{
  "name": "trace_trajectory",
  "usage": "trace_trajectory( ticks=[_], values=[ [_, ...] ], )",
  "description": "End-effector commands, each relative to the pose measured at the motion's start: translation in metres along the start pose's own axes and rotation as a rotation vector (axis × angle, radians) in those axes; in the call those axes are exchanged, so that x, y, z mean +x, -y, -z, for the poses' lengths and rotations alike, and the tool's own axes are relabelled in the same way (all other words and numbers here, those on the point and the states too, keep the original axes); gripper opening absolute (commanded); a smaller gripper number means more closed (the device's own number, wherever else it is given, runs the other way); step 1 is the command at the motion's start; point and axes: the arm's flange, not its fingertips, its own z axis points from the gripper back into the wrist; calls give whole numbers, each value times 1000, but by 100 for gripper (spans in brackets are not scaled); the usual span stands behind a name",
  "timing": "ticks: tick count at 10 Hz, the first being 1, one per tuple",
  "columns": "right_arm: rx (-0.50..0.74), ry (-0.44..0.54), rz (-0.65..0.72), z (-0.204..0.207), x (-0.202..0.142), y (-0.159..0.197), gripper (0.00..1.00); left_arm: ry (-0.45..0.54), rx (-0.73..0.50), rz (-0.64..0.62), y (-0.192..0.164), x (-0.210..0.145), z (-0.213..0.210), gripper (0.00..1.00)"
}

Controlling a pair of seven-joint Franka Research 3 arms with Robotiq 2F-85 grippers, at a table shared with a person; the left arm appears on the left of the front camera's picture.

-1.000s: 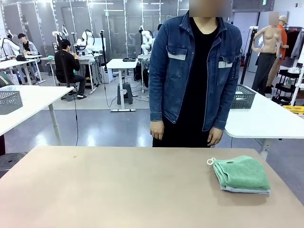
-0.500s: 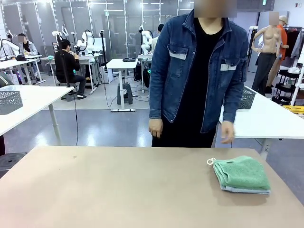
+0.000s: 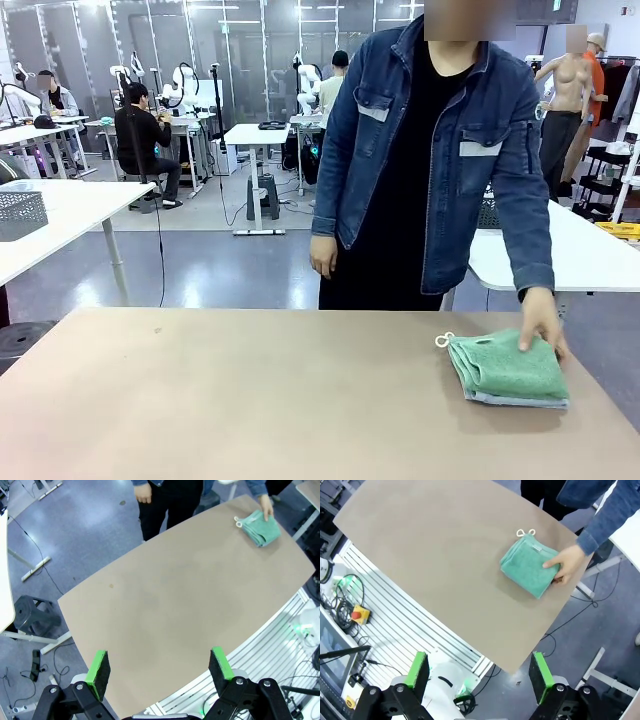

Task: Fold the towels and place them in the basket.
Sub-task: Stack the folded Towel with hook on the right side of the table.

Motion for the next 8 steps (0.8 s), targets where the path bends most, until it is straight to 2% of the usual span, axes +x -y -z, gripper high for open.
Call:
trace_trajectory(
  ticks=[1, 8],
  values=[
    [9, 9, -2, -1, 0, -1, 100, -1, 1, 7, 0, 0, 0, 100],
    [9, 9, -2, -1, 0, -1, 100, -1, 1, 7, 0, 0, 0, 100]
  ],
)
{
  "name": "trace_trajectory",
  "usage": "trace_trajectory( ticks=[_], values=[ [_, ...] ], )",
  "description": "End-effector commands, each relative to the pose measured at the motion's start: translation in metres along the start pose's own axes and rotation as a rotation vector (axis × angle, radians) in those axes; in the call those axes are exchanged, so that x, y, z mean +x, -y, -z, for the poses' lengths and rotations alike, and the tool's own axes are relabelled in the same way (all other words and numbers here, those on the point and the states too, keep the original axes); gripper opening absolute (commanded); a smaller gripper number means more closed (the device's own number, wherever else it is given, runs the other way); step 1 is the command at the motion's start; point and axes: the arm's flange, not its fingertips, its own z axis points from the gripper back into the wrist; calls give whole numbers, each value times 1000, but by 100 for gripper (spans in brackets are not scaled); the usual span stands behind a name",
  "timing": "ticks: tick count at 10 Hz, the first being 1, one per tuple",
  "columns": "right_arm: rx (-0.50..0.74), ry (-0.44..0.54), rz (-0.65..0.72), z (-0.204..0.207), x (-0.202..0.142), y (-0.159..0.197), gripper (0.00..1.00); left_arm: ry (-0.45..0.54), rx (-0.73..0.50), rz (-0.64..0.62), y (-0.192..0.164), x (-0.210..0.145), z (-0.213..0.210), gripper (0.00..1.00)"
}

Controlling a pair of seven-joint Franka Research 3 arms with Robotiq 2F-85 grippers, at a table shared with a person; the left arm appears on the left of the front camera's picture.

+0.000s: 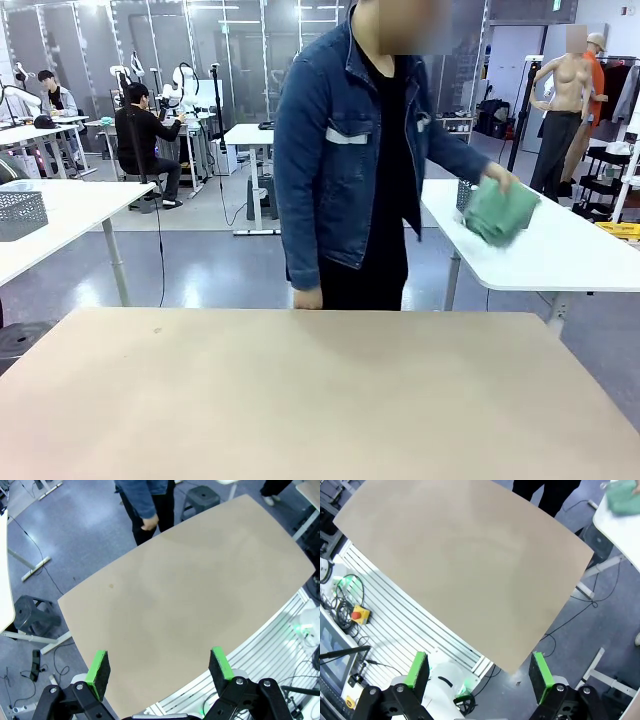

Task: Fold the towels and place them in the basket.
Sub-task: Stack the folded Towel with hook on the right side of the table.

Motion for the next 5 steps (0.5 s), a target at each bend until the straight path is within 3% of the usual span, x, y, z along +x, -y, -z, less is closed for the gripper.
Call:
trace_trajectory(
  ticks=[1, 5],
  values=[
    [10, 8, -1, 0, 0, -1, 100, -1, 1, 7, 0, 0, 0, 100],
    [10, 8, -1, 0, 0, -1, 100, -1, 1, 7, 0, 0, 0, 100]
  ],
)
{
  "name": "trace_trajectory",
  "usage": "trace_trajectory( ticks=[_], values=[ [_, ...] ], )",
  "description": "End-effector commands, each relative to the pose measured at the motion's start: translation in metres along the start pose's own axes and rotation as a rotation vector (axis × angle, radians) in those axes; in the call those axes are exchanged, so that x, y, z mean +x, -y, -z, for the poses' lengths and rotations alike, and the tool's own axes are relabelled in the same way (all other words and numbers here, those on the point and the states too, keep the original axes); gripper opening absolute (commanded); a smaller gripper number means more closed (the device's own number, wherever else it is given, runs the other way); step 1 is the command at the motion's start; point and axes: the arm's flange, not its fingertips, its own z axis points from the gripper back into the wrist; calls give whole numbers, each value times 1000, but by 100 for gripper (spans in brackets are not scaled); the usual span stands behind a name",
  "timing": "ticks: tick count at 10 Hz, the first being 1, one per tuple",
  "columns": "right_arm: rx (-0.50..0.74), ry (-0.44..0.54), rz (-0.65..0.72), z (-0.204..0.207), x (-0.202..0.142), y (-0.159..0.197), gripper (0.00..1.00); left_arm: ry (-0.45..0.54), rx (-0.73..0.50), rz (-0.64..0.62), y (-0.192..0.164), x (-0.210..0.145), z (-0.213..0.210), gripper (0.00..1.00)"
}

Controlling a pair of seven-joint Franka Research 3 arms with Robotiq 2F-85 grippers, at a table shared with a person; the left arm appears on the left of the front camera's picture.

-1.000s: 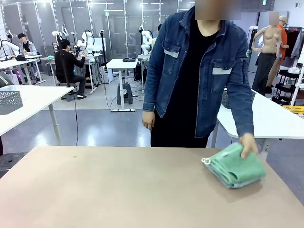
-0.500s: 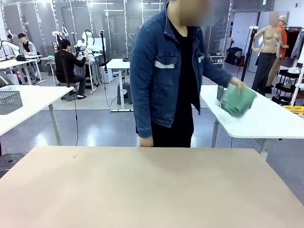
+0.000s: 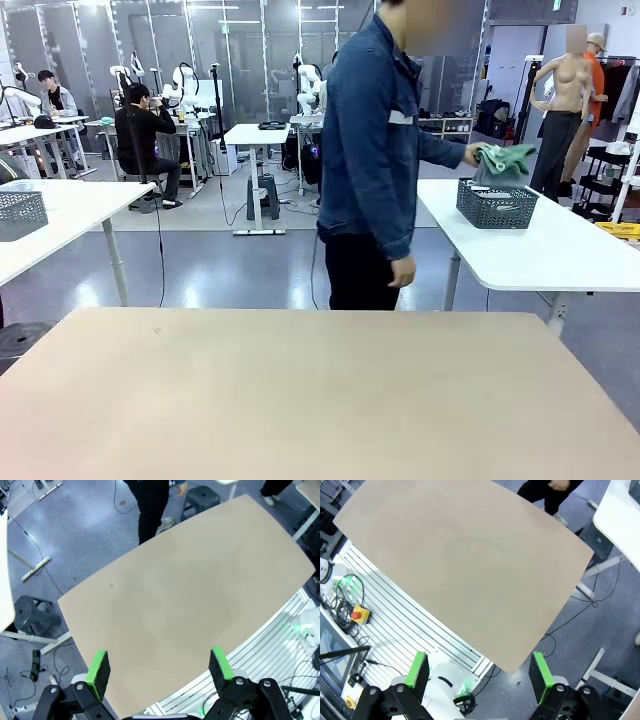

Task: Fold the towels and place them in the basket.
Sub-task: Stack the folded Towel with hook on the right side of the table.

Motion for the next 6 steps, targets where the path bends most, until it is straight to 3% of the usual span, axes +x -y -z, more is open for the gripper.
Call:
trace_trajectory(
  ticks=[1, 6],
  values=[
    [10, 8, -1, 0, 0, -1, 100, -1, 1, 7, 0, 0, 0, 100],
    [10, 8, -1, 0, 0, -1, 100, -1, 1, 7, 0, 0, 0, 100]
  ],
)
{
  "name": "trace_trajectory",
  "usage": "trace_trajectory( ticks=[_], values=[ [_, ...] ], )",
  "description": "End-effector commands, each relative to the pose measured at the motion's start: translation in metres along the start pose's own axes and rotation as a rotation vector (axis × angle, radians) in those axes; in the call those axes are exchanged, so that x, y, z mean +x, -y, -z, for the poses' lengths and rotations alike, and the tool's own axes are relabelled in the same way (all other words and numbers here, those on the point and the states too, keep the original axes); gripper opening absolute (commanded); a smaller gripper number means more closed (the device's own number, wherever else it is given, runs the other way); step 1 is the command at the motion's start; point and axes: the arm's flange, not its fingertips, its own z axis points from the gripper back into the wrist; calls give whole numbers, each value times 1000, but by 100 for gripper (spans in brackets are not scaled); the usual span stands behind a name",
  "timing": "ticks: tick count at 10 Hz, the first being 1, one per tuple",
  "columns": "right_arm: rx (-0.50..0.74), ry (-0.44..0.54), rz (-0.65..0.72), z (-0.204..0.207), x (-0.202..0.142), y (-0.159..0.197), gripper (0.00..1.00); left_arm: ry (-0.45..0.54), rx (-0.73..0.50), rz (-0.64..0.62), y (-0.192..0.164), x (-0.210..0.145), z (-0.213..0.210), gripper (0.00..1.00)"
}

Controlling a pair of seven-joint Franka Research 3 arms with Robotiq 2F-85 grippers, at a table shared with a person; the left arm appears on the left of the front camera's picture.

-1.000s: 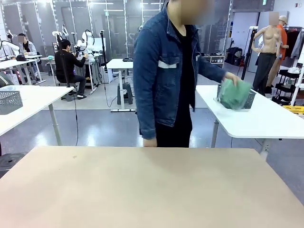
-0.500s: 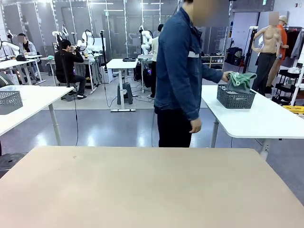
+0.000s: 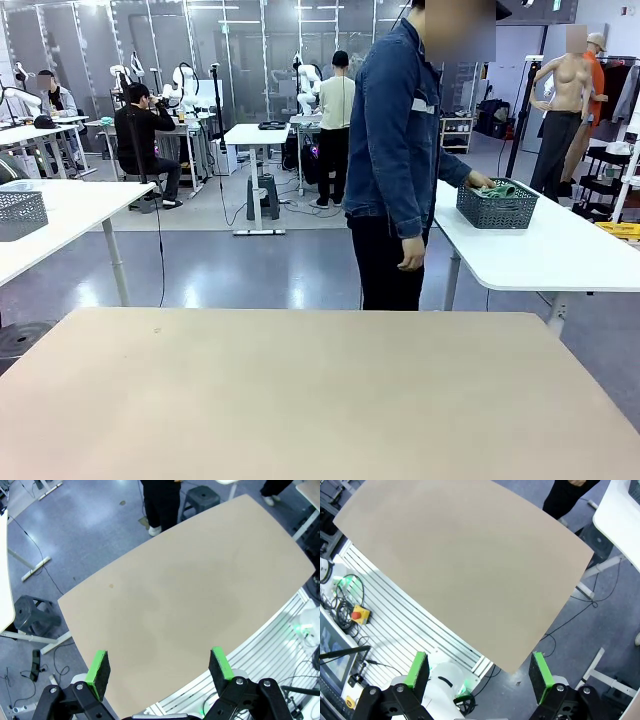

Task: Fold the towels and place them in the basket.
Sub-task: Stack the folded Towel with hook on the right side of the table.

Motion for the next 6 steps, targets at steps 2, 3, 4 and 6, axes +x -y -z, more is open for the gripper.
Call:
trace_trajectory(
  ticks=[2, 3, 4, 6],
  values=[
    [10, 8, -1, 0, 0, -1, 100, -1, 1, 7, 0, 0, 0, 100],
    [10, 8, -1, 0, 0, -1, 100, -1, 1, 7, 0, 0, 0, 100],
    [10, 8, -1, 0, 0, -1, 100, -1, 1, 7, 0, 0, 0, 100],
    [10, 8, -1, 0, 0, -1, 100, -1, 1, 7, 0, 0, 0, 100]
  ],
)
